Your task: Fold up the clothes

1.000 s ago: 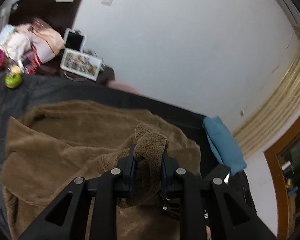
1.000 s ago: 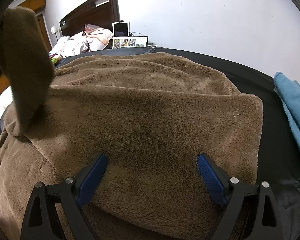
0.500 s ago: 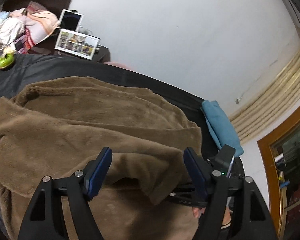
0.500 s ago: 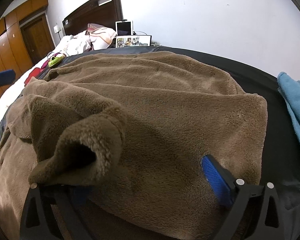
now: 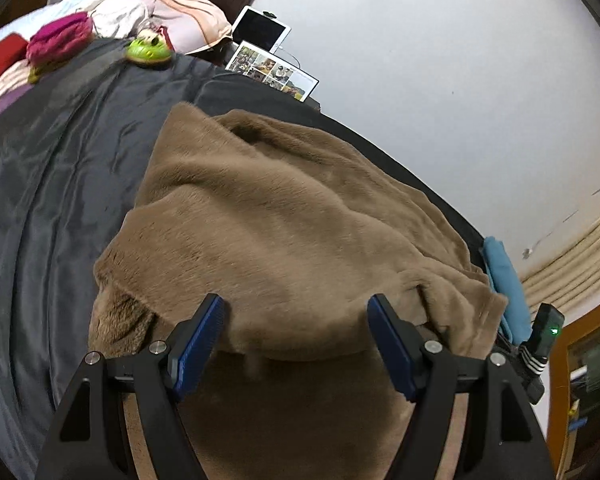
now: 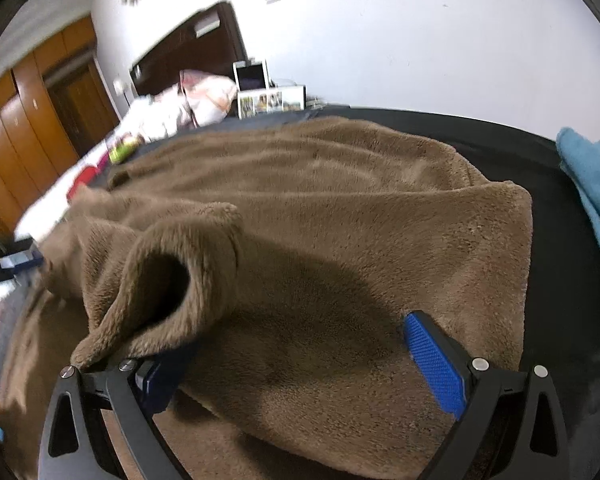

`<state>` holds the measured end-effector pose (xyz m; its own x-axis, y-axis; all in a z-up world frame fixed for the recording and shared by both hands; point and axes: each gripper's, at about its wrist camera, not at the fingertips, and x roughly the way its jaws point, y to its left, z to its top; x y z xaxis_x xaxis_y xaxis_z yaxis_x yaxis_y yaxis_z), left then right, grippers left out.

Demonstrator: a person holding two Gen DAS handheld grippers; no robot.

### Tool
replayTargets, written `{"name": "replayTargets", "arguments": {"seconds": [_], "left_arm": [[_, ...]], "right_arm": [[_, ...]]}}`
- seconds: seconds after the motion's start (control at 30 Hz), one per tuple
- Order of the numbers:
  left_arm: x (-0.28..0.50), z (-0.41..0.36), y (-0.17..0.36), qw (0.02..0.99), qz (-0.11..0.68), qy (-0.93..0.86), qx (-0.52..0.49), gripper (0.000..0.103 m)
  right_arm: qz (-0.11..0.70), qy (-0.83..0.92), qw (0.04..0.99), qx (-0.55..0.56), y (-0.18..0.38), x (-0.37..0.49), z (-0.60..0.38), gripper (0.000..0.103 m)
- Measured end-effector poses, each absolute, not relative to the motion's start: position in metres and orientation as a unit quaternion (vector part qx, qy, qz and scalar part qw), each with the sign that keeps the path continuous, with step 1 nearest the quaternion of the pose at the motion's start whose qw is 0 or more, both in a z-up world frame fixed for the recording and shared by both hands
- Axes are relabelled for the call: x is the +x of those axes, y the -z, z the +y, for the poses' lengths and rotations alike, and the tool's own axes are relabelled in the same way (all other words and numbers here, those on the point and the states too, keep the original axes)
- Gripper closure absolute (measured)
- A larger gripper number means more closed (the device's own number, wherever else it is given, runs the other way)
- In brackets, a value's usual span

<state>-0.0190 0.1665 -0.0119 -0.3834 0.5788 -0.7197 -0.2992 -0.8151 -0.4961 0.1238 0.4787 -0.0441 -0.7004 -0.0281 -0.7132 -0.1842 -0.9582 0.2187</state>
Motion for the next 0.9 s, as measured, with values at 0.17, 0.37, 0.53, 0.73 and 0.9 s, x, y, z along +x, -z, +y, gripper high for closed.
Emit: {"name": "replayTargets", "arguments": {"seconds": [0.17,0.37,0.53,0.73,0.9], "left_arm": [[-0.015,0.163,0.026,0.281,-0.144,-0.816,-0.484,0.025],[-0.016,0.159,0.039,0.298,-0.162,-0.808,-0.482,0.025],[-0.017,0.155,0.042,0.311,-0.177,-0.803,-0.477,0.025],[-0.016,0.149,0.045,0.320,-0.188,-0.800,-0.472,0.025],[-0.018,0.152,0.043,0.323,-0.187,-0.800,-0.469,0.025]], "right_arm": [[0.222,-0.908,-0.029,-0.354,0.034,0.136,0.486,0.002],[0.272,-0.890,-0.111,-0.348,0.029,0.150,0.471,0.002],[0.299,-0.875,-0.104,-0.366,0.039,0.138,0.466,0.002],[0.309,-0.867,-0.057,-0.387,0.046,0.117,0.470,0.032],[0.287,-0.866,-0.020,-0.409,0.050,0.106,0.472,0.064]]}}
